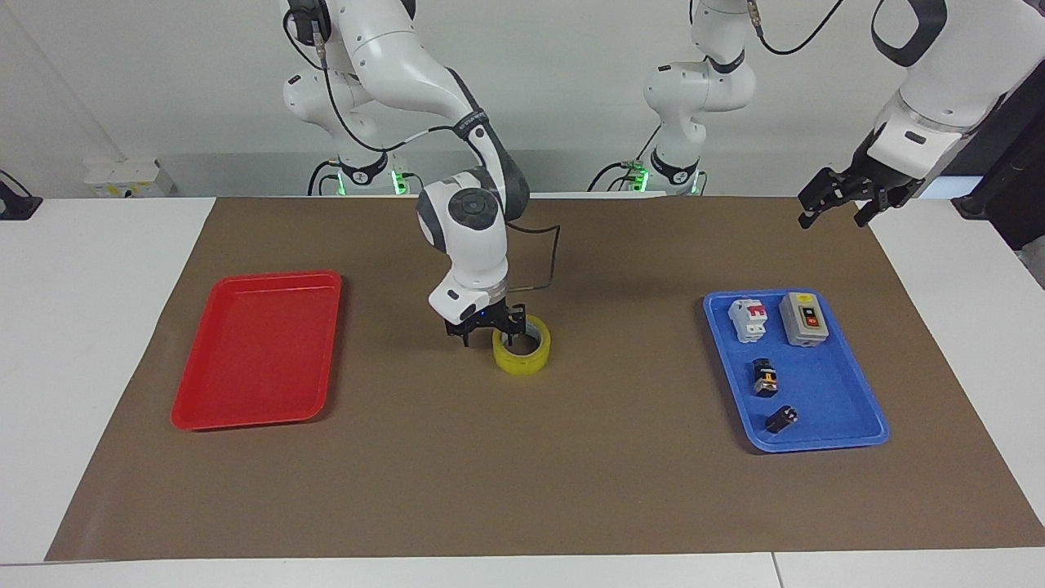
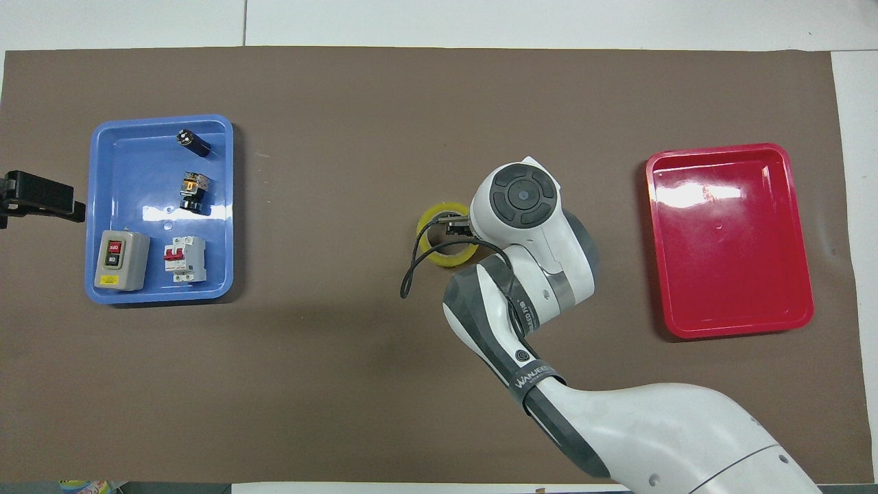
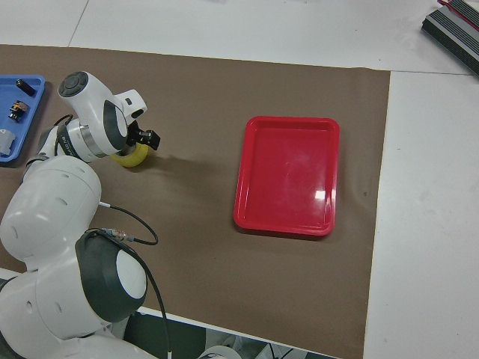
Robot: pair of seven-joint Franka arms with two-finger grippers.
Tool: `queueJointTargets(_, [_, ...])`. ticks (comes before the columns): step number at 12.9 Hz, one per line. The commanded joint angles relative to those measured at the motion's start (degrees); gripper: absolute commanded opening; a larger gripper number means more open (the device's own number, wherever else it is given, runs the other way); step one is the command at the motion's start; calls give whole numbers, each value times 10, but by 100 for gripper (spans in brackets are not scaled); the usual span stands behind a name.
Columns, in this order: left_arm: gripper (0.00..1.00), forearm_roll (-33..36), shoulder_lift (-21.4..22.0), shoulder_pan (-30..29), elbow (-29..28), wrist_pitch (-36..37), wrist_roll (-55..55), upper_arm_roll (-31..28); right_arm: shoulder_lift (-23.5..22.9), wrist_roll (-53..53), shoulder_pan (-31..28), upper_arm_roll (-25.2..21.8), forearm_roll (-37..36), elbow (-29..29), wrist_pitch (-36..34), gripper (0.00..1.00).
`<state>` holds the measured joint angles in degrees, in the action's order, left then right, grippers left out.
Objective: Place and move tape with both arms
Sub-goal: 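Carry the tape with the right gripper into the red tray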
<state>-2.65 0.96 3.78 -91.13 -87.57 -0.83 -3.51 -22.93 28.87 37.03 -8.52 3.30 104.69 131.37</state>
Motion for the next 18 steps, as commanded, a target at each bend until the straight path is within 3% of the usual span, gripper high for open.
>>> queueJointTargets(1, [100,18,15,1,-11,20,-12,3,18,13,2,2,4,27,30,71])
queueJointTargets(3, [100,21,12,-10,-3,18,-46,-1,18,13,2,2,5,35,35,63])
queueJointTargets(5, [100,19,9,-25,5,23,-49,0,19,17,4,4,5,36,35,48])
queueJointTargets(7, [100,17,16,-25,-8,25,-50,0,19,40,5,10,7,36,35,18])
queueJointTargets(9, [100,17,23,-25,-19,20,-45,1,19,37,4,10,7,34,34,0])
queueJointTargets(12, [100,17,22,-19,-19,18,-45,1,18,9,-12,5,3,-3,-17,0])
queueJointTargets(14, [100,17,22,-18,-19,20,-45,2,27,-96,-82,4,0,-56,-108,0])
queueJointTargets(18, [100,17,22,-19,-19,19,-46,2,89,-293,-218,4,0,-44,-196,0])
